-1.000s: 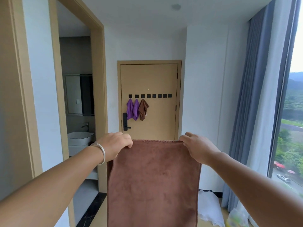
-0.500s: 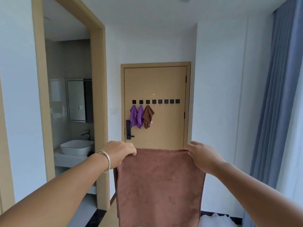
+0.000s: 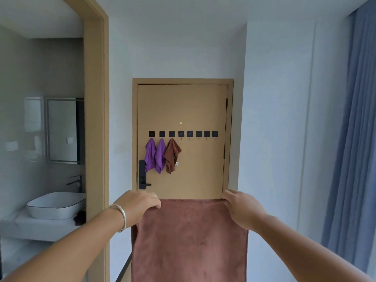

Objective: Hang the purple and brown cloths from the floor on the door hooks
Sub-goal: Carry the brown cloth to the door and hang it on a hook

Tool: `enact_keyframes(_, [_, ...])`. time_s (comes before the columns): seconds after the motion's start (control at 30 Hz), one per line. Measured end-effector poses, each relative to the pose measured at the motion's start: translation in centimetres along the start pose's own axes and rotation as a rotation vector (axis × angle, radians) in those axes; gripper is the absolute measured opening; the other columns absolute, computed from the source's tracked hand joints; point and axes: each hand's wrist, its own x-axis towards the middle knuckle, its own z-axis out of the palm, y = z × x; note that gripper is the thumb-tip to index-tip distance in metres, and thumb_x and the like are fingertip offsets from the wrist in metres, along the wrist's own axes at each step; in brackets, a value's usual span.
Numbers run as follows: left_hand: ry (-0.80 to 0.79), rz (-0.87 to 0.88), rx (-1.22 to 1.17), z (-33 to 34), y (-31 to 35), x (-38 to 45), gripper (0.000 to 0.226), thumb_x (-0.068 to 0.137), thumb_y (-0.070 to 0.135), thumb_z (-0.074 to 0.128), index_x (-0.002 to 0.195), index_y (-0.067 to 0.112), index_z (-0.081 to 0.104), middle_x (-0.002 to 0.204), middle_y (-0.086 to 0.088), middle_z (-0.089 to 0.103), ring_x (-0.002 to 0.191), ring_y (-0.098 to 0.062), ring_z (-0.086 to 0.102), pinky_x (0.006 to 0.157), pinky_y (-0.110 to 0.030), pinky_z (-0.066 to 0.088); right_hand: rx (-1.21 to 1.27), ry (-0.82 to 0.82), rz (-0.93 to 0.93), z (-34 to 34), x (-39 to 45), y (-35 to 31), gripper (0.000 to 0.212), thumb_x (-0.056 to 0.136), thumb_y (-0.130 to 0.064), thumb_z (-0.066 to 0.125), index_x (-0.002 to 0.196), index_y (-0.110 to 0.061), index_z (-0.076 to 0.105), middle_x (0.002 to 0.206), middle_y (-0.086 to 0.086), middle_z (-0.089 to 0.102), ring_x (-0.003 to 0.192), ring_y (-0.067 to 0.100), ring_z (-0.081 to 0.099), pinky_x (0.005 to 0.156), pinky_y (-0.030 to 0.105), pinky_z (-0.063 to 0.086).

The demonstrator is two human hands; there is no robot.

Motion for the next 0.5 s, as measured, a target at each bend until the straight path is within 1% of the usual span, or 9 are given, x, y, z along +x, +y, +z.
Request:
enact_keyframes(0.03, [0.009,0.004,-0.001,0.8,-1.2,1.3,0.067,0.068,-0.011,0.04,0.109,0.041,0.049,0.103,0.022,0.049,0.081,-0.004,0.042,0.067,-0.02,0.031,-0.003,0.001,0.004,0.6,1.6,0.3,0.018,0.098,-0.024,0.034,0.089,-0.033,0.046,0.08,-0.017,0.037,0.071,0.014,0.045,0.061,0.026,0.034])
enact_keyframes(0.1, [0.019,0.008,-0.001,2.2,-3.5,3.8,0.067,0.07,-0.011,0.041,0.112,0.041,0.05,0.107,0.022,0.051,0.082,-0.003,0.041,0.068,-0.02,0.034,-0.007,0.011,0.022,2.0,4.5,1.0,0.018,0.099,-0.025,0.033,0.091,-0.033,0.047,0.079,-0.016,0.038,0.071,0.014,0.045,0.06,0.026,0.033])
enact_keyframes(0.2, [0.032,0.017,-0.002,4.5,-6.6,7.4,0.065,0.074,-0.01,0.042,0.113,0.041,0.05,0.108,0.022,0.051,0.087,-0.005,0.048,0.07,-0.021,0.038,-0.015,0.026,0.031,4.3,8.6,2.2,0.021,0.099,-0.024,0.032,0.098,-0.029,0.052,0.085,-0.015,0.044,0.071,0.016,0.046,0.062,0.027,0.036])
enact_keyframes(0.27, [0.033,0.015,-0.007,6.3,-8.5,9.9,0.065,0.075,-0.01,0.041,0.114,0.041,0.05,0.109,0.021,0.051,0.089,-0.006,0.05,0.07,-0.021,0.038,-0.027,0.023,0.022,6.1,11.2,3.4,0.022,0.099,-0.024,0.032,0.103,-0.028,0.054,0.089,-0.014,0.046,0.072,0.015,0.046,0.063,0.028,0.038])
enact_keyframes(0.4, [0.034,0.02,0.007,9.9,-12.2,15.4,0.065,0.074,-0.009,0.041,0.116,0.04,0.051,0.112,0.02,0.052,0.093,-0.008,0.052,0.071,-0.019,0.036,-0.032,0.03,0.016,10.0,17.0,6.2,0.023,0.1,-0.024,0.032,0.103,-0.029,0.054,0.086,-0.016,0.043,0.074,0.015,0.048,0.063,0.026,0.035])
enact_keyframes(0.5, [0.042,0.007,0.014,12.7,-14.8,19.6,0.064,0.075,-0.008,0.041,0.116,0.039,0.052,0.113,0.021,0.052,0.095,-0.007,0.052,0.073,-0.02,0.038,-0.02,0.023,0.004,12.8,21.9,8.8,0.025,0.098,-0.024,0.032,0.105,-0.028,0.055,0.094,-0.012,0.053,0.08,0.017,0.054,0.067,0.029,0.041])
